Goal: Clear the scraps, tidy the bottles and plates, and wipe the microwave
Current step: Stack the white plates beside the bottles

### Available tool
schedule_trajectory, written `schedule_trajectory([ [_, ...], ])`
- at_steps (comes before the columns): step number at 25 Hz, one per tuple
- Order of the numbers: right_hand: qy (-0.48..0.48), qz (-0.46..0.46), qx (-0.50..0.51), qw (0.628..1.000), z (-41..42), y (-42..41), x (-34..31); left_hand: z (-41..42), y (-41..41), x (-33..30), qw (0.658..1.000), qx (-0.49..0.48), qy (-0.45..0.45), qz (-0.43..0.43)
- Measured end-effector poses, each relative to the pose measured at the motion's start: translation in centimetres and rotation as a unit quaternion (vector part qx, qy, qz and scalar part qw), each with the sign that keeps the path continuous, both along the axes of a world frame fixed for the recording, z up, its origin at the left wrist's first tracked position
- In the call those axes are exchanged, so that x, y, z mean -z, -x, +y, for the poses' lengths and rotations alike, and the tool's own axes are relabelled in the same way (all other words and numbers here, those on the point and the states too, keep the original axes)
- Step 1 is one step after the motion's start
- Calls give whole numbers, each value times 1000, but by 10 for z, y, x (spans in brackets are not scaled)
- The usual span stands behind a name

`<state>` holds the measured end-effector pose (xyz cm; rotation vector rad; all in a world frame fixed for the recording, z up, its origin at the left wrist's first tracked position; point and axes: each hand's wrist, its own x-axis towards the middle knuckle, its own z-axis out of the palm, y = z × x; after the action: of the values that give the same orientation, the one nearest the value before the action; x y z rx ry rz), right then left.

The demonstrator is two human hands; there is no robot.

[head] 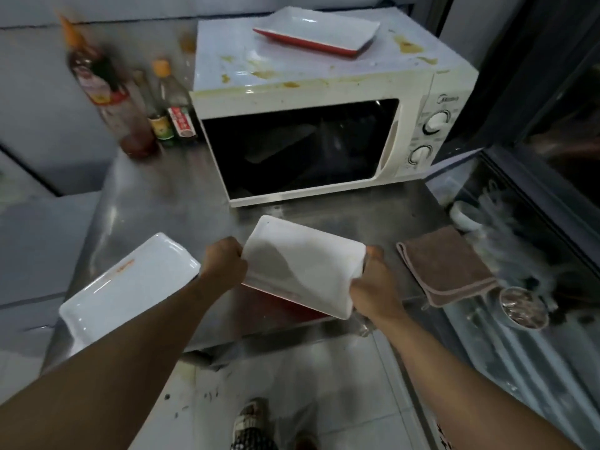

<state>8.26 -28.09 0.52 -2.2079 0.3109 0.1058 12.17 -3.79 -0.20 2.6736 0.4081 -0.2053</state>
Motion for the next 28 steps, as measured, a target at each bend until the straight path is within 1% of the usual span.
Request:
schedule_trajectory([
  [4,29,-29,-72,997,45,-14,-23,43,36,-25,997,-78,0,-2],
  [6,37,-32,-112,992,75,-23,-31,70,58,-33,992,-125,20,-16],
  [8,48,-25,-140,989,109,-30,-35,98,77,-38,982,-181,41,-29],
  [11,82,-17,-165,983,159,-38,-34,135,101,-41,970,-239,41,-22],
  [15,105,-37,-224,968,212,-50,-29,172,125,-34,948,-312,59,-30],
  [18,128,-62,-264,954,242,-63,-22,186,135,-23,934,-347,81,-33],
  [22,162,-54,-291,941,268,-83,-7,188,141,-10,927,-369,67,-14],
  [28,179,-49,-350,918,281,-104,20,179,138,5,906,-412,99,13],
])
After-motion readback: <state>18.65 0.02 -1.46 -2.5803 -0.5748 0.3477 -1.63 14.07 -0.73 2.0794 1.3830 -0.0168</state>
